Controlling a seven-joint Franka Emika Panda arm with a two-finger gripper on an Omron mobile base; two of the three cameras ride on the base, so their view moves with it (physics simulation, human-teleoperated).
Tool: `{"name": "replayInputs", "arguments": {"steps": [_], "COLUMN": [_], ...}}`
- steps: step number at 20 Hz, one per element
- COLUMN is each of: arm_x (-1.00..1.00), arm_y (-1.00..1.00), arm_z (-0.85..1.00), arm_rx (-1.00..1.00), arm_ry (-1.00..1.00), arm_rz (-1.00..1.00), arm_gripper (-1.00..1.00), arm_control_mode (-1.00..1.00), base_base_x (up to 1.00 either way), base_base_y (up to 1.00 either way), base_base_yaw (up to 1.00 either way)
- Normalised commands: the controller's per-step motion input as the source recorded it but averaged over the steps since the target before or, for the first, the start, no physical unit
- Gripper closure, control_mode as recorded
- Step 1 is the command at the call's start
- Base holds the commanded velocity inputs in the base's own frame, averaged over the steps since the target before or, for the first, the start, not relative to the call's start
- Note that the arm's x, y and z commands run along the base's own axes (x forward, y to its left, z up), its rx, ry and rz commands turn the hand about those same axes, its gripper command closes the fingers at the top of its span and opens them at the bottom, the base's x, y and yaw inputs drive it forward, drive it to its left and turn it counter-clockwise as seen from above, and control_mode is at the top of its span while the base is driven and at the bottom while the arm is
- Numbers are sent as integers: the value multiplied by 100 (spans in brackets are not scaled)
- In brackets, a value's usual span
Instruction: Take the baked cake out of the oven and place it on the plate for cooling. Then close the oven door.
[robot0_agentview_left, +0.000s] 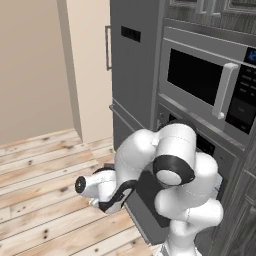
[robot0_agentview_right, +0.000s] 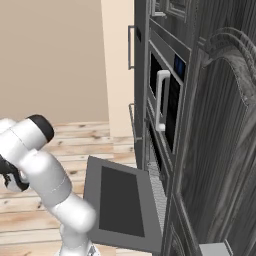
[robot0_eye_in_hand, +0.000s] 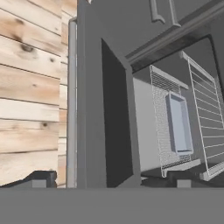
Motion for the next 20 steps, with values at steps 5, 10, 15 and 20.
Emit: {"name": "replayInputs", "arguments": {"steps": [5,10,15,20], "arm_x": [0,0,0,0], "arm_y": [16,40,41,23], "arm_z": [-64,-40,-33,-40], "arm_rx": [-17,-17,-18,-21], "arm_ry": [1,0,0,0], "arm_rz": [-6,-8,-9,-10], "arm_gripper": [-100,-100,-100,-100], "arm_control_mode": [-100,-100,-100,-100], "base_base_x": [0,0,0,0], "base_base_y": [0,0,0,0], "base_base_yaw": [0,0,0,0]}}
